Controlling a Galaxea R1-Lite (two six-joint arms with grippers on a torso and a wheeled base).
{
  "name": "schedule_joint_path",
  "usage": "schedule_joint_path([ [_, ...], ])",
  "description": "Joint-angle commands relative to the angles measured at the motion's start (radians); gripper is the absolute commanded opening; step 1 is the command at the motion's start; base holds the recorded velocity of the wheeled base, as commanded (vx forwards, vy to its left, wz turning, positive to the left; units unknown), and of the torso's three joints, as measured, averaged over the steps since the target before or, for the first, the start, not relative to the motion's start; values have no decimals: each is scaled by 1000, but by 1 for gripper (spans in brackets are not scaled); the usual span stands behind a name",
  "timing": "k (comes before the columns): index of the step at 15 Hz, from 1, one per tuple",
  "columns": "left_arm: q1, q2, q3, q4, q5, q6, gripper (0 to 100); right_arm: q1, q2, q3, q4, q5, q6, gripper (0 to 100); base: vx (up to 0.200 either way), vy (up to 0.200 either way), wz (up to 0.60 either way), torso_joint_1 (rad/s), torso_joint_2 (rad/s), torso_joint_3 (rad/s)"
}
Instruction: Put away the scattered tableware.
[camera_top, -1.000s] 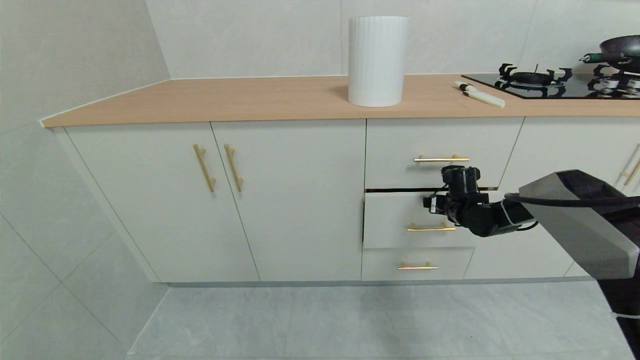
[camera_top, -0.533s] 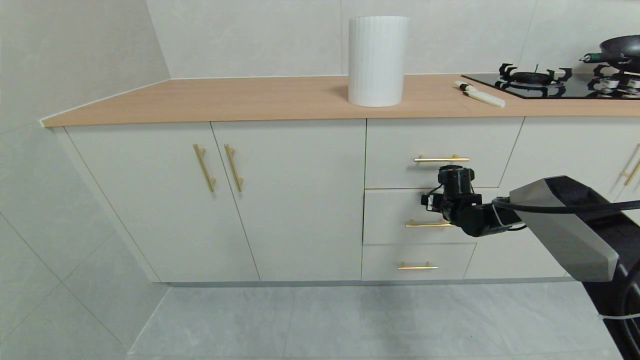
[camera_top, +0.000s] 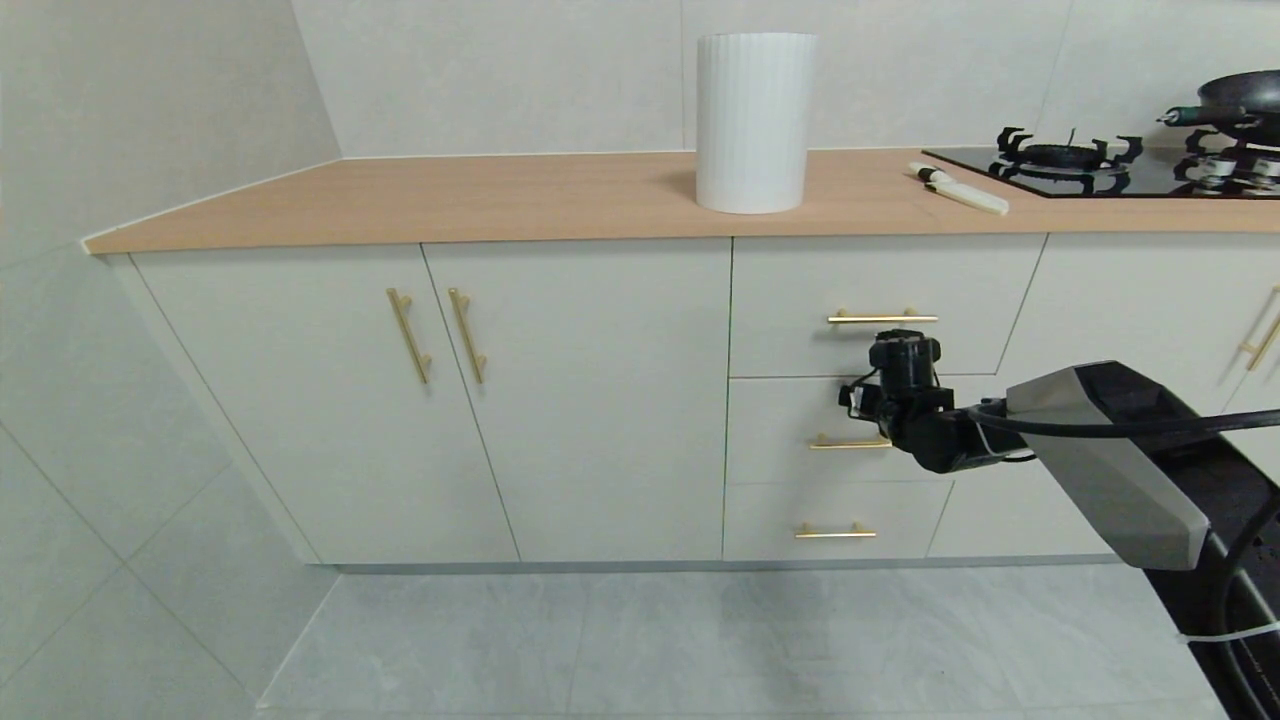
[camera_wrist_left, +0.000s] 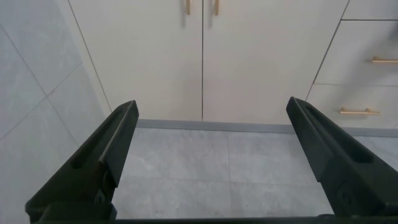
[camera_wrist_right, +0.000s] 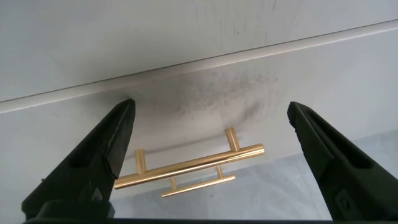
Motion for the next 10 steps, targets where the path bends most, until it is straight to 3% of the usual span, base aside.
schedule_joint_path([
  [1,0,0,0,0,0,-1,100,-3,-5,-5,-4,-4,5,100,0,0,0,0,0,0],
  [3,-1,0,0,0,0,1,100,-1,-101,63,-4,-60,31,100,0,0,0,0,0,0],
  [7,0,0,0,0,0,-1,100,2,-452,374,-24,-78,91,100,0,0,0,0,0,0],
  [10,0,0,0,0,0,1,100,2,-858,744,-103,-95,82,100,0,0,0,0,0,0],
])
